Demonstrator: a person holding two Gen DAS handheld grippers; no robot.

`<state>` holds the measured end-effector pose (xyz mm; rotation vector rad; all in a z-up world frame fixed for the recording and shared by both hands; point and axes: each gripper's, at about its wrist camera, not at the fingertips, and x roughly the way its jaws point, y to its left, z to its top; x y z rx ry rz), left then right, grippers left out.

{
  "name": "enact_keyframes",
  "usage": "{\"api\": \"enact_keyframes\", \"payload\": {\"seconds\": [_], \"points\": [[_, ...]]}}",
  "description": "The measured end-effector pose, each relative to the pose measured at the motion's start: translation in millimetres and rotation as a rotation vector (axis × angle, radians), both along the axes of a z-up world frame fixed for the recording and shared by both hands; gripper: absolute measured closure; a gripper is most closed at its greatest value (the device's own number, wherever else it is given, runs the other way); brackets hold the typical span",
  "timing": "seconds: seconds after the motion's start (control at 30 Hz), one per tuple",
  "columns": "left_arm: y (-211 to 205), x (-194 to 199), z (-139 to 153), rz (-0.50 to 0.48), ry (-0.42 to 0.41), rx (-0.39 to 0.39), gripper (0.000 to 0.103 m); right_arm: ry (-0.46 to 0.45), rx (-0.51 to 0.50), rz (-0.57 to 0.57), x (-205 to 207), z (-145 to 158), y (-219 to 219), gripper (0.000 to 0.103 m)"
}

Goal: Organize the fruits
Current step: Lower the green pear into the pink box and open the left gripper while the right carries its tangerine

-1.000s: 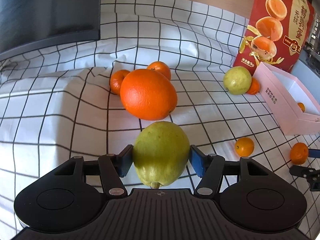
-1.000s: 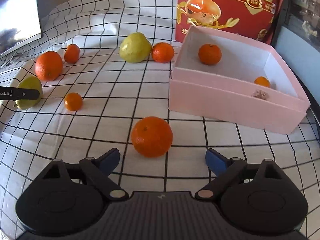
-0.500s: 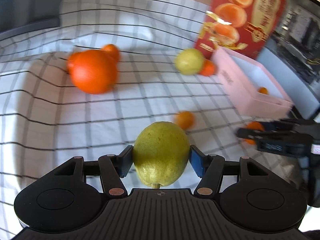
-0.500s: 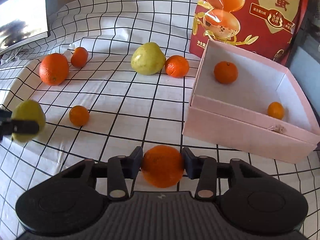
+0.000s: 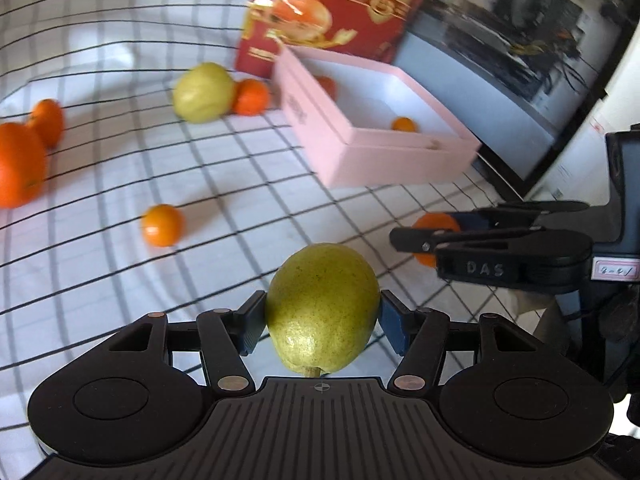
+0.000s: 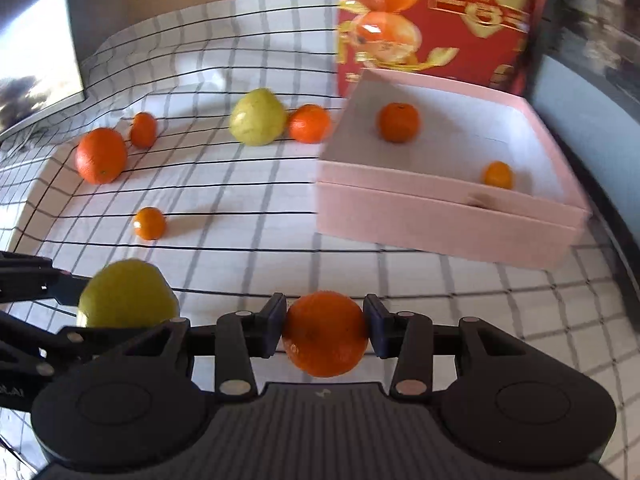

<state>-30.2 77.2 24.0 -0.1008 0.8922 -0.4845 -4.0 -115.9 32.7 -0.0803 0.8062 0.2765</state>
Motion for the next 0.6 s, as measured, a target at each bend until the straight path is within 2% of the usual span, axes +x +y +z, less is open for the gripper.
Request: {"api": "enact_keyframes", "payload": {"seconds": [0.3, 0.4, 0.47, 0.6], "points": [[-52, 22, 21, -0.094, -0.040, -0.017, 0.038, -0.023, -0.032, -0.156, -14, 7, -61, 0.061], [-69, 41, 45, -0.121, -0.076, -0.042, 0.038, -0.025, -0.024, -0.194, -18, 9, -78, 0.061], [-83, 56, 68, -0.130, -0.142, -0.030, 0.038, -0.043, -0.009, -0.199, -17, 18, -87, 0.061], [-111, 97, 105, -0.068, -0.239, 0.039, 0.038, -0.155, -0.007, -0.192, 2, 61, -100, 0.061]]}}
